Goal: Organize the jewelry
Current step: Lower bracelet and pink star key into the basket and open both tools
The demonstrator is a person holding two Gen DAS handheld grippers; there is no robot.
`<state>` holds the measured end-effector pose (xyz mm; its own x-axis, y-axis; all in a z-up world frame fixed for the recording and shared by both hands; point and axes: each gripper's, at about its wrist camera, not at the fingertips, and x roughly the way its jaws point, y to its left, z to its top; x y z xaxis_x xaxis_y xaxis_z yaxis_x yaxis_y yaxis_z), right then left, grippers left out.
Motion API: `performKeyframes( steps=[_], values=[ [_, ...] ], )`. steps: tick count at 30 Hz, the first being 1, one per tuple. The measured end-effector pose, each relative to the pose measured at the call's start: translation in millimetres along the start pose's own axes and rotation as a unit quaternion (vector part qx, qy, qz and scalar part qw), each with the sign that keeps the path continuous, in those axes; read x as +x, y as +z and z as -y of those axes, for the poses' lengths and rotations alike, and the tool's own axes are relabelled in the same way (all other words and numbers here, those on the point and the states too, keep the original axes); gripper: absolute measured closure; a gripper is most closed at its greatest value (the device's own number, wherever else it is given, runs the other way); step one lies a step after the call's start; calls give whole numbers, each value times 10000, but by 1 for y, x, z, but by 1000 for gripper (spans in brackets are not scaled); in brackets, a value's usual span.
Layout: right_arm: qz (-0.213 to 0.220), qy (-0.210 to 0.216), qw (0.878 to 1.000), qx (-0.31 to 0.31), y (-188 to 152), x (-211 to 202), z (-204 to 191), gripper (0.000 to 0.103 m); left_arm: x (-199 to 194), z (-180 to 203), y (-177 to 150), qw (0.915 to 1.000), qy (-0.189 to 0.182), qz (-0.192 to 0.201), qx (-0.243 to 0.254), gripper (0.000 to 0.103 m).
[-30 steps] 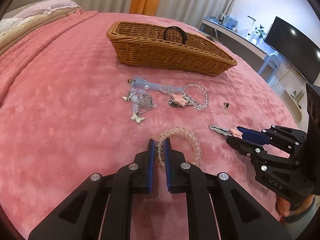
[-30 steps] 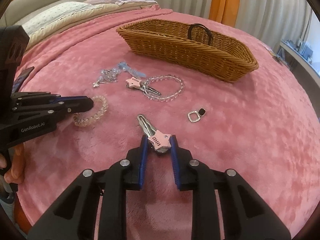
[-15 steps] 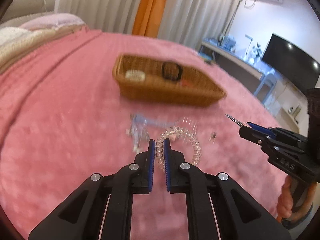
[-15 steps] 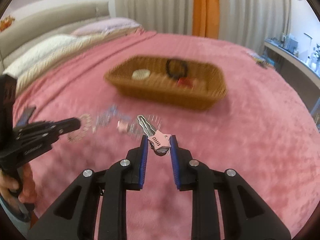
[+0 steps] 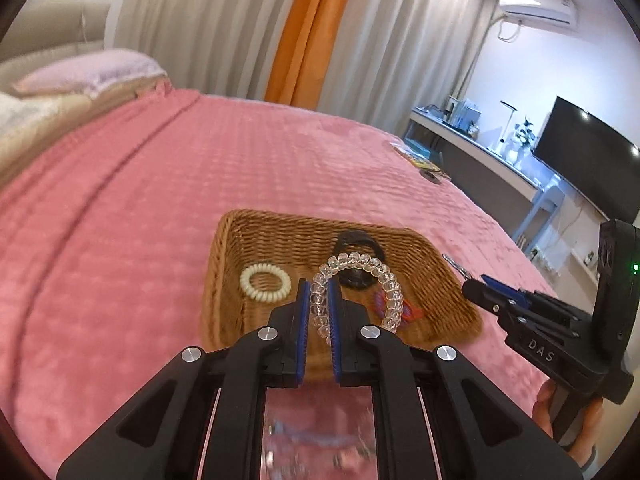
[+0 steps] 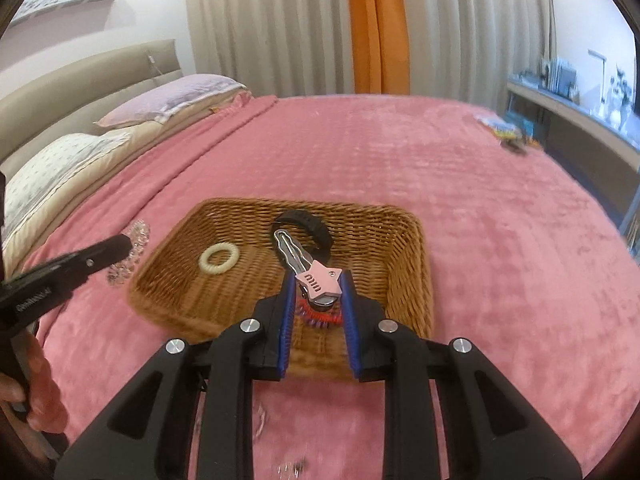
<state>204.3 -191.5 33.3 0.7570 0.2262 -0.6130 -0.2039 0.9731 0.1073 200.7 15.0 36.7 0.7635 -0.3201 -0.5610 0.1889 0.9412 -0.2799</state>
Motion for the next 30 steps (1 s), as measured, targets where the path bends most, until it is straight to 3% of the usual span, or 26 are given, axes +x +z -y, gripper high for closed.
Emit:
performKeyframes(
  steps=[8,15,17,24,30],
  values=[
    [-505,5,9987,101,6,63,6,83,63,-15,-5,9990,91,-430,-54,96],
    [-764,-35,9971,-66,-8,82,-3,83,70,-12,-18,9981,263,-539,130,95],
    [-762,-30,9971,-67,-9,81,-4,82,66,-13,-19,9984,181,-523,97,94],
    [-493,0,9988,15,-8,57,-3,65,31,-12,-18,9998,-132,-177,17,61],
    [-242,123,9996,-3,-15,16,-8,65,-24,-18,-25,9986,-477,144,-184,60]
  ],
)
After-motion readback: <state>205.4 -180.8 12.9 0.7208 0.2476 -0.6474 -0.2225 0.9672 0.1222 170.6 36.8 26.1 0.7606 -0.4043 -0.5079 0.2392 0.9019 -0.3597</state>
